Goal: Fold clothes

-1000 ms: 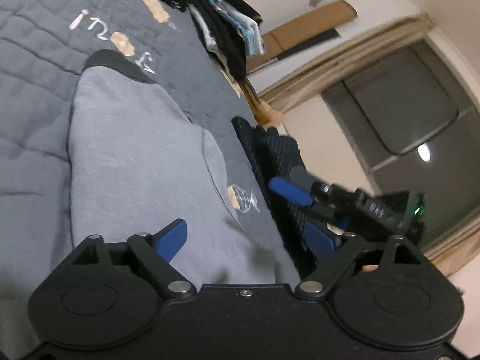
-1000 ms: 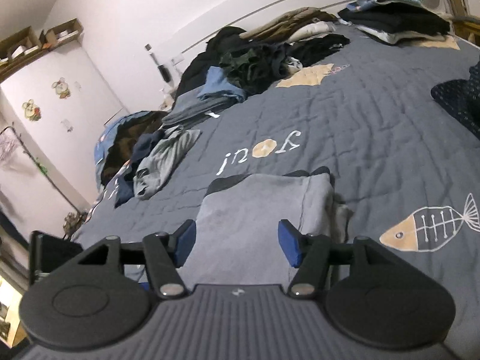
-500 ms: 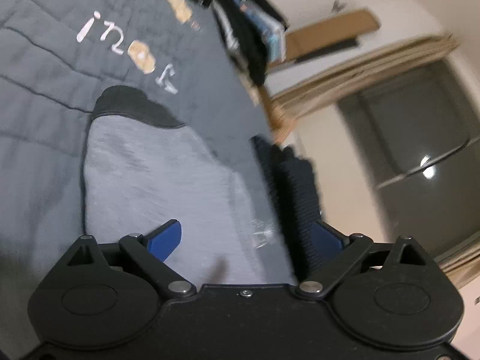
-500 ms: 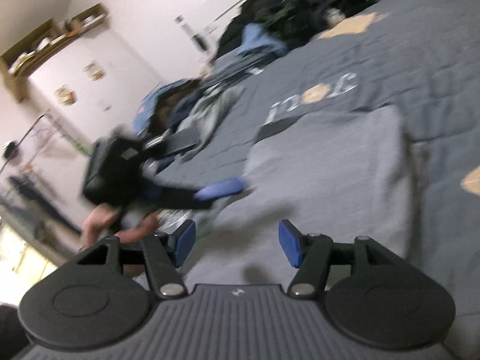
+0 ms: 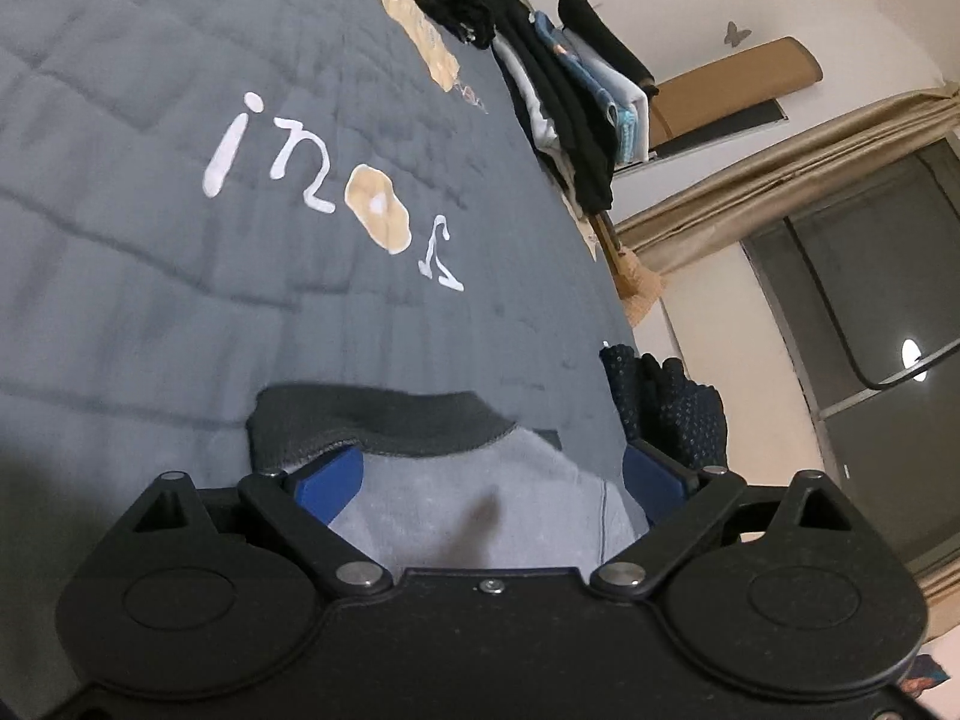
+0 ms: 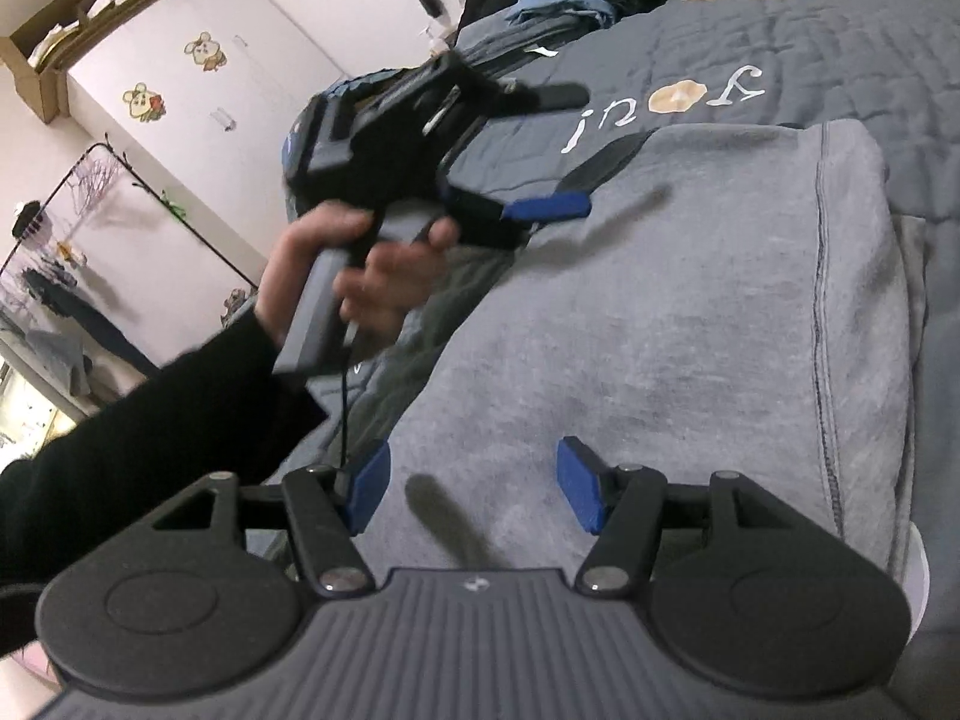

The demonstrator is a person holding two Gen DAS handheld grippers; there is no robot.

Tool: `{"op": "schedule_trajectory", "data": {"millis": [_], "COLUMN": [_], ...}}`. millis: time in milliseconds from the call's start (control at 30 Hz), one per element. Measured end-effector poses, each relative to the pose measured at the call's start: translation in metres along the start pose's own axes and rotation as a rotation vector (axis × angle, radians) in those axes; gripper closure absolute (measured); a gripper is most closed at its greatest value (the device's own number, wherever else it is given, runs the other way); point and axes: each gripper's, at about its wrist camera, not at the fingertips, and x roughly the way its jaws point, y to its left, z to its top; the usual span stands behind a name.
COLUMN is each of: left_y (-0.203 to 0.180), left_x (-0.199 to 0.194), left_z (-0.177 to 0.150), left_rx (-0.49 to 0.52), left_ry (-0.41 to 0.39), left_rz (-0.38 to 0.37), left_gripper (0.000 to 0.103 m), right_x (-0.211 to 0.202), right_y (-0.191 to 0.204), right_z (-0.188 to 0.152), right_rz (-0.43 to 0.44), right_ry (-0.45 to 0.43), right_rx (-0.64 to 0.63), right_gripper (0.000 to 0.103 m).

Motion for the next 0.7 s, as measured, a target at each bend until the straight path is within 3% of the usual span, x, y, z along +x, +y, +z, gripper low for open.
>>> {"op": "schedule_trajectory", "data": {"millis": [100, 233, 367, 500, 633, 700], "left_y": [-0.007, -0.031, -0.066, -0.068, -0.039, -0.039], "left_x": [-0.002, -0.011, 0.016, 0.058, 0.075, 0.070], "left_z": [0.008, 0.010, 0.002, -0.009, -0.004, 0.002], "left_rx": [0.036, 0.068, 0.159, 0.176, 0.071, 0.069], "left_ry": [-0.027, -0.018, 0.097, 0.181, 0.150, 0.090], "left_rz": [-0.001, -0.107, -0.173, -0.099, -0.057, -0.048], "left_gripper": [0.011, 0.009, 0.009, 0.009, 0.014, 0.017], "right_x": [0.000, 0.002, 0.003, 0.002, 0.002, 0.001], "right_y": [0.002, 0.001, 0.003, 0.004, 0.005, 0.005], "right_z": [0.000, 0.001, 0.001, -0.001, 0.001, 0.001], "right_rz": [-0.001, -0.002, -0.009, -0.012, -0.019, -0.018], "right_ry": [0.003, 0.006, 0.007, 0.005, -0.001, -0.004], "right_rx": [-0.009, -0.011, -0.015, -0.022, -0.033, -0.036], "right_gripper": [0.042, 0.042, 0.041, 0.041, 0.041, 0.041]}}
